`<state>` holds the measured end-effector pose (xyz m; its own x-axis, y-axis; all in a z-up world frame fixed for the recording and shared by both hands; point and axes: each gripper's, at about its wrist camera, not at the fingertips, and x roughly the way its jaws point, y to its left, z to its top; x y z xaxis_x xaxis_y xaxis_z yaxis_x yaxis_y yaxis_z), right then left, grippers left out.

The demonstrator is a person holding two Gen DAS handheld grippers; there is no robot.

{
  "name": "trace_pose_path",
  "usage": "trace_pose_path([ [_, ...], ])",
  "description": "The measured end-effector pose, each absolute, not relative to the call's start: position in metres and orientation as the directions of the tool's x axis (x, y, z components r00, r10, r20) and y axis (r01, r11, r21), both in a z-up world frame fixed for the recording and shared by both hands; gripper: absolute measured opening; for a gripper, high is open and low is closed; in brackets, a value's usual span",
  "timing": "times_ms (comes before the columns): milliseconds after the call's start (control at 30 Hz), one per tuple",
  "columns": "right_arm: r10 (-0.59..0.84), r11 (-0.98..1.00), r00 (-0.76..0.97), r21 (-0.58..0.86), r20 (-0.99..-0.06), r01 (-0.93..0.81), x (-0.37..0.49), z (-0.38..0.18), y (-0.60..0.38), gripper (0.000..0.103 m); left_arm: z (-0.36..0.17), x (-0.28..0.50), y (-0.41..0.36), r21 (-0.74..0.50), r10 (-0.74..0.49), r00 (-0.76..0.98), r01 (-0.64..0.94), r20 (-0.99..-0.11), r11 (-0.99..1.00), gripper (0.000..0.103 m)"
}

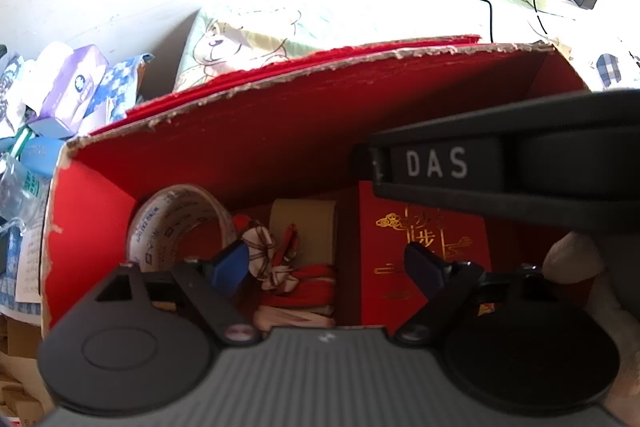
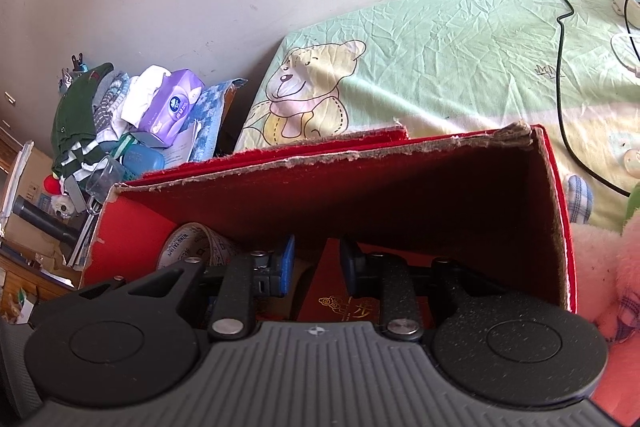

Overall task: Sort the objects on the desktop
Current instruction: 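Lift the open right gripper up out of the red box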

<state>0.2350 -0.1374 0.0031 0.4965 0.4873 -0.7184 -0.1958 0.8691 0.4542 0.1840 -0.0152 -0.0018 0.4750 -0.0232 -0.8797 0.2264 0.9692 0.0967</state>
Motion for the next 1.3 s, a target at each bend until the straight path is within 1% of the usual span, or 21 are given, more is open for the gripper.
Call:
trace_pose_path([
  [233,0.488,0.87,0.486,0.447,-0.726,-0.206,0.234,0.003,-0.137,0.027,-0.005,0.187,-0.012,0.081,-0.021,0.435,0.215,-0.9,0.973,0.087],
  [433,0.511,0.856,0.483,0.475,-0.711,-0.207,0.234,0.005,-0.14,0.027,-0.006,0.187,-0.015,0.081,-0.018,0.426,0.214,-0.905,0.973,0.087],
  [567,0.483,0.872,0.502,0.448,-0.717,-0.198,0.232,0.006,-0.139,0.028,-0.004,0.184,-0.021,0.082,-0.021,0.428,0.22,-0.904,0.972,0.086],
  [767,0.473,0.873,0.547,0.452,-0.69,-0.185,0.228,0.011,-0.145,0.027,-0.005,0.193,-0.022,0.088,-0.017,0.43,0.223,-0.902,0.971,0.085],
  [900,0.431,0.897,0.561,0.403,-0.707,-0.181,0.227,0.01,-0.139,0.028,-0.003,0.19,-0.023,0.1,-0.013,0.453,0.225,-0.891,0.969,0.085],
  [1067,0.422,0.899,0.582,0.403,-0.695,-0.171,0.225,0.011,-0.142,0.027,-0.001,0.19,-0.022,0.1,-0.009,0.45,0.218,-0.893,0.971,0.085],
  [1300,0.37,0.925,0.605,0.339,-0.705,-0.17,0.22,0.014,-0.137,0.026,0.001,0.186,-0.022,0.118,0.003,0.478,0.21,-0.878,0.971,0.084],
])
